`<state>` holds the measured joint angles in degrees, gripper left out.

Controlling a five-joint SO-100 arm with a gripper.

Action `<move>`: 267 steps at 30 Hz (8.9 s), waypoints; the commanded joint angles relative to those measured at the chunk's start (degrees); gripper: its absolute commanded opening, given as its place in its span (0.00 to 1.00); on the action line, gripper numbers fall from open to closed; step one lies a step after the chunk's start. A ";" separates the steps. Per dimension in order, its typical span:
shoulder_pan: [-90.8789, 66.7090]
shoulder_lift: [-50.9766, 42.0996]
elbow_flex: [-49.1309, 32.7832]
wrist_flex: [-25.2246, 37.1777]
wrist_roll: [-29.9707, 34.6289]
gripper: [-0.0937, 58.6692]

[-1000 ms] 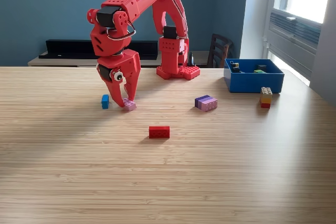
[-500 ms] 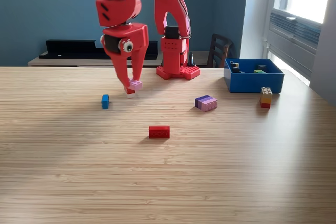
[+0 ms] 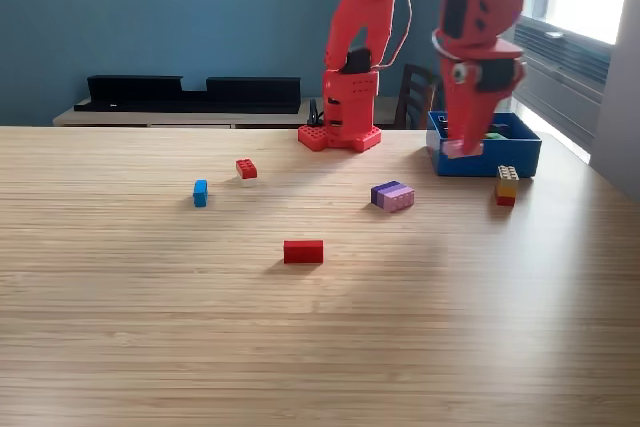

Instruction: Grasp a lego block and put it in the bin.

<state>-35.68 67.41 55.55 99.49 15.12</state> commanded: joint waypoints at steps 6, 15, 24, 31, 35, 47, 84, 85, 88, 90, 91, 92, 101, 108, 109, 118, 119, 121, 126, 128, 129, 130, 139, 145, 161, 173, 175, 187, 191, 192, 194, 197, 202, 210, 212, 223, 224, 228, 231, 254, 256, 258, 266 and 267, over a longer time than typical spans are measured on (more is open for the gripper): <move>-25.14 2.02 -0.26 2.64 -5.62 0.00; -32.17 2.02 1.32 2.64 -8.61 0.01; -32.78 2.02 2.29 2.64 -10.55 0.61; -29.18 2.11 2.11 2.64 -10.55 0.27; -20.65 2.11 2.11 2.64 -8.26 0.00; 8.35 2.11 -0.53 2.64 -8.00 0.00; 42.28 2.11 -6.94 2.46 -4.48 0.00; 44.65 2.11 -7.03 2.46 -3.25 0.00; 51.86 1.49 -7.65 2.37 -0.09 0.00; 56.43 1.41 -8.09 2.02 1.85 0.00; 58.45 1.32 -8.17 1.49 2.72 0.00; 60.56 1.32 -8.17 0.79 3.78 0.00; 71.54 1.32 -7.65 -1.93 9.40 0.21; 75.85 1.85 -0.09 -5.45 10.02 0.45; 76.11 1.85 0.88 -5.89 10.02 0.45; 76.38 1.85 14.68 -14.50 9.76 0.46; 76.38 1.85 15.64 -15.38 9.67 0.46; 76.38 1.85 17.49 -16.79 9.40 0.46; 76.38 1.85 21.27 -20.30 9.32 0.45; 76.29 1.85 21.88 -21.18 9.32 0.44; 76.29 1.85 22.41 -21.80 9.32 0.44; 76.29 1.85 22.94 -22.41 9.40 0.43; 75.76 1.93 28.04 -28.83 10.37 0.10; 75.50 1.93 28.04 -29.09 10.11 0.00; 54.58 2.11 -13.97 2.64 1.05 0.00; 12.83 6.33 1.23 2.72 -2.11 0.00; 5.54 7.03 1.67 2.72 -2.81 0.00; -24.52 9.93 4.31 2.72 -8.00 0.00; -29.62 10.02 5.36 2.72 -9.40 0.00; -30.50 10.02 5.62 2.72 -9.67 0.00; -32.17 10.02 6.06 2.72 -10.55 0.00; -33.93 10.02 6.15 2.72 -11.78 0.00; -34.28 10.11 5.89 2.72 -12.92 0.35; -34.10 10.11 5.98 2.81 -13.36 0.58; -33.57 10.11 5.89 2.81 -13.45 0.51; -13.54 10.11 3.08 2.81 -10.63 0.00; -10.46 10.11 2.72 2.81 -10.55 0.00; 2.81 10.11 2.02 2.72 -10.81 0.00; 12.57 10.11 1.32 2.64 -11.34 0.00; 39.20 10.11 3.25 0.97 -13.27 0.00; 39.46 10.11 3.34 0.62 -13.36 0.00; 39.73 10.11 3.60 0.35 -13.18 0.00; 43.33 10.11 3.69 -1.76 -12.92 0.00; 44.12 10.11 3.69 -2.29 -12.74 0.00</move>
<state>6.42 70.05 59.59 98.44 2.29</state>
